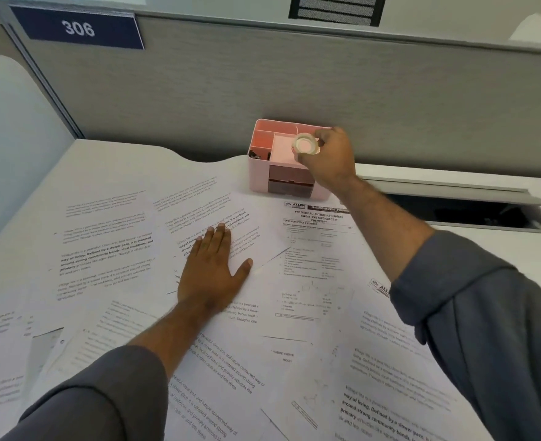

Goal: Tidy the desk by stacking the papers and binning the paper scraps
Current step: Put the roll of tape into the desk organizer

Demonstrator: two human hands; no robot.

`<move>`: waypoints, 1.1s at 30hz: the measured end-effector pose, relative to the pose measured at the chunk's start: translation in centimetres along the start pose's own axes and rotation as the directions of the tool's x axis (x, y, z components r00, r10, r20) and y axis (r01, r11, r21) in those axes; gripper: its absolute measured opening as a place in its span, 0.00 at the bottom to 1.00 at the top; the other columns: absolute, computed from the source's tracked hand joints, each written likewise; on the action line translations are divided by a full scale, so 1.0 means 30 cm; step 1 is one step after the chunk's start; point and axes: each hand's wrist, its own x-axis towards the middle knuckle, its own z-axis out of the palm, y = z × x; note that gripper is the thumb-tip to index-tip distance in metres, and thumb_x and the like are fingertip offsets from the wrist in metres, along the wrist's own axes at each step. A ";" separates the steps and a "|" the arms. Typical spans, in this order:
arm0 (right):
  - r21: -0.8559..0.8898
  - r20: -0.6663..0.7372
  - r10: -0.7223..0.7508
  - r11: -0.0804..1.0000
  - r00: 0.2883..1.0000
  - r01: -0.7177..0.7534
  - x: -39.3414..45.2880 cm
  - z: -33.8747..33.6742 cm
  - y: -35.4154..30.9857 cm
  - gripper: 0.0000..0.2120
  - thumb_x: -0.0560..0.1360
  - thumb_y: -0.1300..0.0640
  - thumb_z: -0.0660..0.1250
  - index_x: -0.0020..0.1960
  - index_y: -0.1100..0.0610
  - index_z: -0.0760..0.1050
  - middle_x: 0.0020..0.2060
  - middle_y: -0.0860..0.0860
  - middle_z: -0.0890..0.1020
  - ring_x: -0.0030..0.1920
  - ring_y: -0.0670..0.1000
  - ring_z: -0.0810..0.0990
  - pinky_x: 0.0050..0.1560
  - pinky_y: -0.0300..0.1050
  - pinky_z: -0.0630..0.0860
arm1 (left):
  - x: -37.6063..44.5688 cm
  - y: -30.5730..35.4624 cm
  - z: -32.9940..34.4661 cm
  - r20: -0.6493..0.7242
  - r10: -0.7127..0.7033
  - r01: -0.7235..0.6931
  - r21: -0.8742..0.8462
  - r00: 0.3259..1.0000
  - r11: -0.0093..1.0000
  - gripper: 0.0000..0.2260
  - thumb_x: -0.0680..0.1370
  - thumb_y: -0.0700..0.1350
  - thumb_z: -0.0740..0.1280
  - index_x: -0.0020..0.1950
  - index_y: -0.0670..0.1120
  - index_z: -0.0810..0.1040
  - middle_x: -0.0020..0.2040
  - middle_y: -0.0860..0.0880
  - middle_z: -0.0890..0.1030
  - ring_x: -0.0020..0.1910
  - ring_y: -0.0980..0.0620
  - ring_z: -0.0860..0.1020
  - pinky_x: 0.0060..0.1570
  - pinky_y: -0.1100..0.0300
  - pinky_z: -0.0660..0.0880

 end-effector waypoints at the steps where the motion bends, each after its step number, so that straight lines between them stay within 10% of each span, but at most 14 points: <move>1: -0.018 0.000 0.023 1.000 1.000 -0.023 0.019 0.013 -0.004 0.25 0.65 0.51 0.79 0.59 0.57 0.79 0.55 0.53 0.75 0.51 0.51 0.77 0.53 0.44 0.74 | 0.001 -0.001 0.001 -0.001 0.001 -0.001 0.000 1.000 1.000 0.38 0.80 0.68 0.44 0.82 0.46 0.42 0.83 0.50 0.44 0.81 0.53 0.42 0.79 0.55 0.41; 16: -0.160 -0.057 0.145 0.975 0.988 -0.152 0.005 0.044 -0.037 0.22 0.69 0.45 0.73 0.59 0.55 0.78 0.57 0.54 0.80 0.62 0.58 0.72 0.61 0.52 0.71 | -0.001 -0.001 0.007 -0.010 -0.013 0.012 -0.038 1.000 0.999 0.38 0.80 0.69 0.43 0.82 0.47 0.43 0.83 0.51 0.43 0.81 0.54 0.41 0.79 0.56 0.40; 33: -0.016 0.067 0.139 0.990 0.988 -0.138 -0.768 -0.175 0.097 0.14 0.74 0.53 0.71 0.58 0.52 0.78 0.49 0.48 0.78 0.55 0.52 0.73 0.57 0.50 0.71 | -0.046 -0.029 -0.188 0.076 -0.020 0.045 -0.342 0.997 0.939 0.28 0.80 0.58 0.65 0.77 0.47 0.67 0.79 0.50 0.65 0.80 0.50 0.57 0.78 0.51 0.54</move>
